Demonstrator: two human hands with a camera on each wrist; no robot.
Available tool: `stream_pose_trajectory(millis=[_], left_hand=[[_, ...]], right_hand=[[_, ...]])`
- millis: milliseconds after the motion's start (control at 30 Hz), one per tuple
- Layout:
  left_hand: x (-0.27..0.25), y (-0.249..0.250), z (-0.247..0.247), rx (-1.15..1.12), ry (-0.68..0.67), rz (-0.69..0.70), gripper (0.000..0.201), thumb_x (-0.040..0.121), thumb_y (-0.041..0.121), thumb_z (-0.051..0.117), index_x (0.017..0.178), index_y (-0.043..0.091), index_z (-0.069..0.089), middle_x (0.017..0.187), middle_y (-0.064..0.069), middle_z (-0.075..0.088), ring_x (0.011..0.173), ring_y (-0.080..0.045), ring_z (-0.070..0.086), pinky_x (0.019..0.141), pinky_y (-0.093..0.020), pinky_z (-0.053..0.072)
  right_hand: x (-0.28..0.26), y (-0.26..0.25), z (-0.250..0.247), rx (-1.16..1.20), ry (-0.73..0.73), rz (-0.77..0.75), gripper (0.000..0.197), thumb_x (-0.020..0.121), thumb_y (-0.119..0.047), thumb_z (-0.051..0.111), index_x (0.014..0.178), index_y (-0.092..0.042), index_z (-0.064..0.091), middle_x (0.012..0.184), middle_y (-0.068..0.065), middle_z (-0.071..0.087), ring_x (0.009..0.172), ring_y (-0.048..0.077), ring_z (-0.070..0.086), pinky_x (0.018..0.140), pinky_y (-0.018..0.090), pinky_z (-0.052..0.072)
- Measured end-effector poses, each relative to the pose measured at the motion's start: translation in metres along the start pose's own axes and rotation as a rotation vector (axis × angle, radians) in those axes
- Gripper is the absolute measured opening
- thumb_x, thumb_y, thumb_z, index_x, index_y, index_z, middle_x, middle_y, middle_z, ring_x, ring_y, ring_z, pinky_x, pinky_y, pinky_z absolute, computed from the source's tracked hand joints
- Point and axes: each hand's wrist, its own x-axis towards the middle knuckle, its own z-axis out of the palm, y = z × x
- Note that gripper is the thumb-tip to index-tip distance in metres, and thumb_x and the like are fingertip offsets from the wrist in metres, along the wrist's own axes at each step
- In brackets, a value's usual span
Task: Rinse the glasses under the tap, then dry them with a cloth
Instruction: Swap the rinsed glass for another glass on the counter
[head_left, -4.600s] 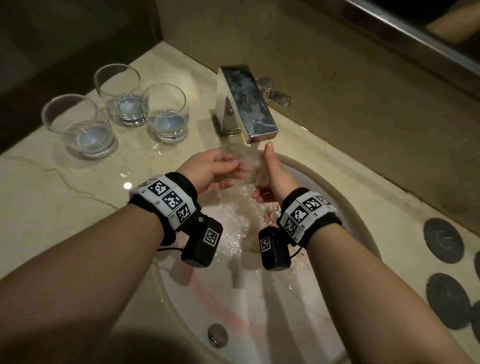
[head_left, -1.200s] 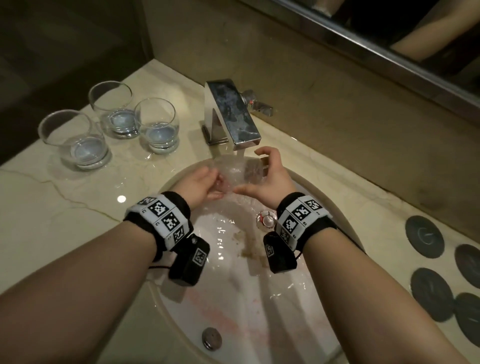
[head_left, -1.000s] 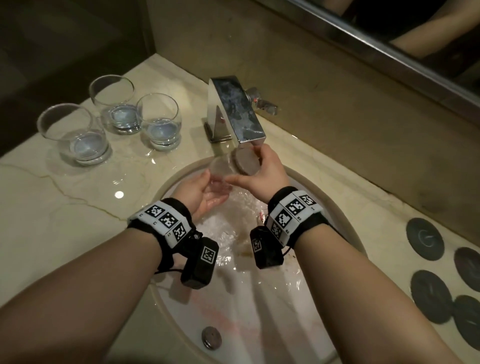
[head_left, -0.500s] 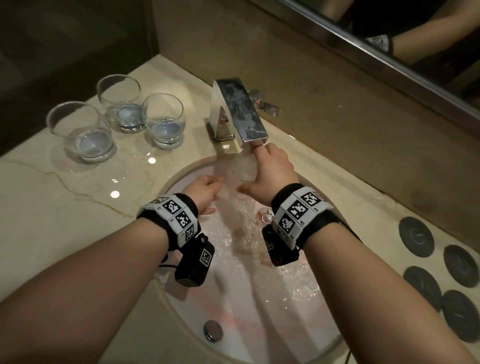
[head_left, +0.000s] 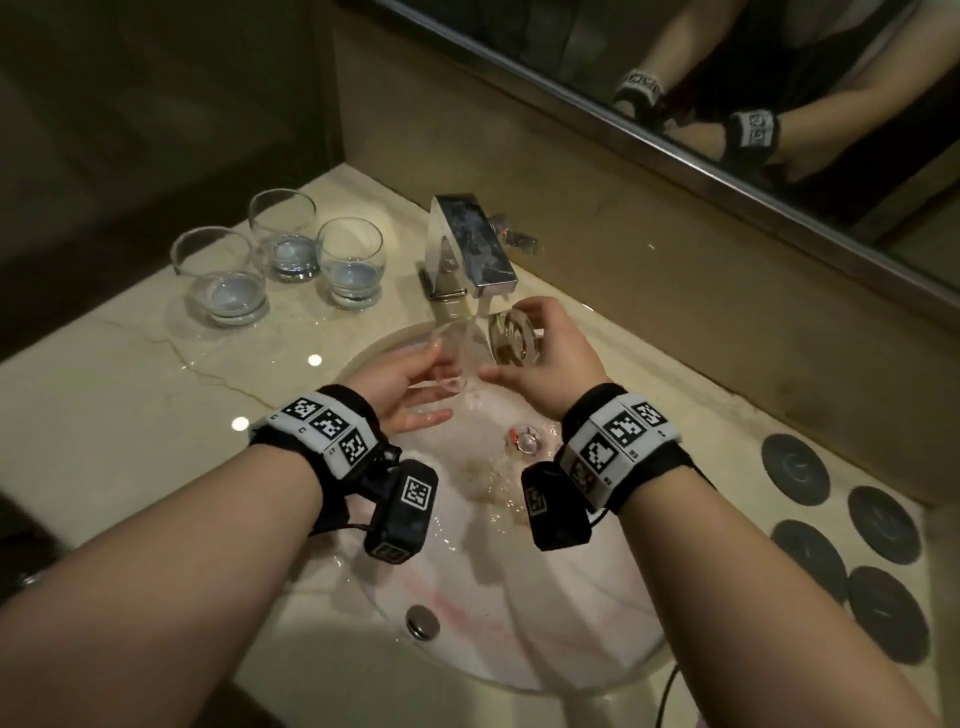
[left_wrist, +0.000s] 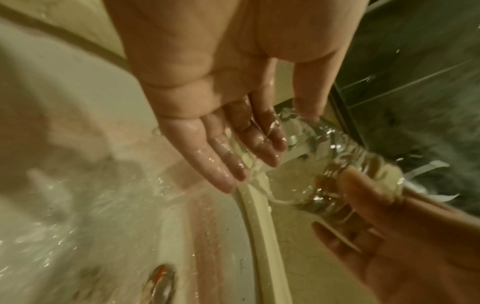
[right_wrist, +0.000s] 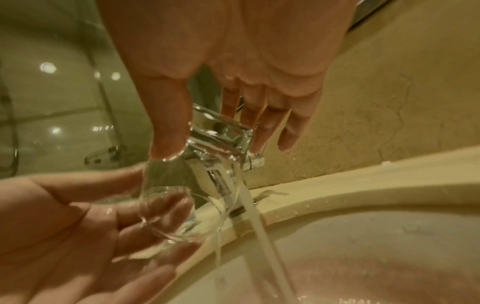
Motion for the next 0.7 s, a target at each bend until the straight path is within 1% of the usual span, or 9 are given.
stream_pose_trajectory(millis=[67, 133, 200, 300, 367, 467, 567, 633, 700], left_hand=[[-0.015, 0.007, -0.001, 0.032, -0.013, 0.081, 0.009, 0.089, 0.023, 0.060, 0.096, 0.017, 0.062, 0.095, 0.000, 0.065, 0.098, -0.017, 0.060, 0.087, -0.044, 0.052], [-0.028, 0.012, -0.005, 0.121, 0.007, 0.166, 0.013, 0.087, 0.015, 0.063, 0.099, 0.018, 0.061, 0.102, 0.000, 0.064, 0.106, -0.015, 0.058, 0.087, -0.041, 0.053], [-0.041, 0.019, -0.009, 0.196, 0.026, 0.249, 0.012, 0.086, 0.009, 0.063, 0.097, 0.015, 0.061, 0.099, -0.002, 0.064, 0.099, -0.014, 0.060, 0.084, -0.034, 0.055], [-0.058, 0.034, -0.019, 0.326, 0.010, 0.340, 0.012, 0.086, 0.004, 0.062, 0.089, 0.015, 0.060, 0.086, -0.003, 0.063, 0.084, -0.014, 0.062, 0.083, -0.032, 0.053], [-0.067, 0.044, -0.029, 0.566, 0.009, 0.431, 0.011, 0.084, 0.005, 0.065, 0.089, 0.015, 0.062, 0.081, -0.001, 0.063, 0.078, -0.012, 0.061, 0.079, -0.027, 0.052], [-0.079, 0.060, -0.052, 1.098, 0.038, 0.541, 0.009, 0.083, 0.012, 0.067, 0.089, 0.019, 0.065, 0.082, 0.005, 0.064, 0.078, -0.008, 0.059, 0.077, -0.024, 0.048], [-0.087, 0.071, -0.085, 1.601, 0.057, 0.508, 0.009, 0.088, 0.021, 0.059, 0.093, 0.028, 0.063, 0.094, 0.010, 0.063, 0.089, -0.012, 0.058, 0.079, -0.029, 0.048], [-0.091, 0.077, -0.115, 1.751, 0.070, 0.442, 0.013, 0.090, 0.022, 0.055, 0.098, 0.030, 0.062, 0.098, 0.010, 0.062, 0.092, -0.013, 0.057, 0.077, -0.028, 0.046], [-0.092, 0.082, -0.144, 1.820, 0.097, 0.404, 0.017, 0.091, 0.021, 0.053, 0.100, 0.033, 0.062, 0.100, 0.010, 0.061, 0.093, -0.014, 0.056, 0.074, -0.028, 0.046]], right_hand=[[-0.008, -0.006, 0.004, 0.128, 0.004, 0.016, 0.076, 0.067, -0.029, 0.084, 0.128, -0.019, 0.041, 0.125, -0.001, 0.054, 0.113, 0.015, 0.053, 0.095, 0.028, 0.044], [-0.017, -0.012, 0.009, 0.245, 0.003, 0.034, 0.076, 0.069, -0.024, 0.083, 0.131, -0.016, 0.039, 0.122, -0.002, 0.052, 0.112, 0.013, 0.052, 0.091, 0.023, 0.041], [-0.026, -0.020, 0.017, 0.323, -0.004, 0.046, 0.075, 0.071, -0.020, 0.082, 0.132, -0.016, 0.038, 0.119, -0.005, 0.051, 0.108, 0.013, 0.053, 0.088, 0.023, 0.042], [-0.033, -0.032, 0.032, 0.399, -0.011, 0.048, 0.072, 0.072, -0.016, 0.081, 0.131, -0.017, 0.039, 0.125, -0.002, 0.053, 0.102, 0.012, 0.056, 0.084, 0.021, 0.047], [-0.034, -0.040, 0.043, 0.396, -0.027, 0.047, 0.072, 0.072, -0.016, 0.080, 0.132, -0.019, 0.039, 0.127, -0.001, 0.053, 0.107, 0.014, 0.056, 0.090, 0.028, 0.049], [-0.036, -0.048, 0.066, 0.375, -0.027, 0.083, 0.071, 0.071, -0.018, 0.081, 0.131, -0.017, 0.043, 0.122, 0.000, 0.054, 0.110, 0.018, 0.055, 0.097, 0.035, 0.047], [-0.040, -0.054, 0.093, 0.434, 0.063, 0.204, 0.051, 0.080, -0.016, 0.074, 0.125, -0.017, 0.049, 0.114, 0.001, 0.058, 0.107, 0.020, 0.057, 0.094, 0.036, 0.047], [-0.040, -0.062, 0.111, 0.445, 0.104, 0.259, 0.042, 0.085, -0.016, 0.069, 0.123, -0.016, 0.051, 0.111, 0.000, 0.059, 0.104, 0.019, 0.058, 0.088, 0.031, 0.046], [-0.035, -0.076, 0.124, 0.416, 0.110, 0.257, 0.040, 0.086, -0.017, 0.067, 0.124, -0.015, 0.052, 0.109, -0.001, 0.059, 0.101, 0.015, 0.057, 0.084, 0.026, 0.043]])
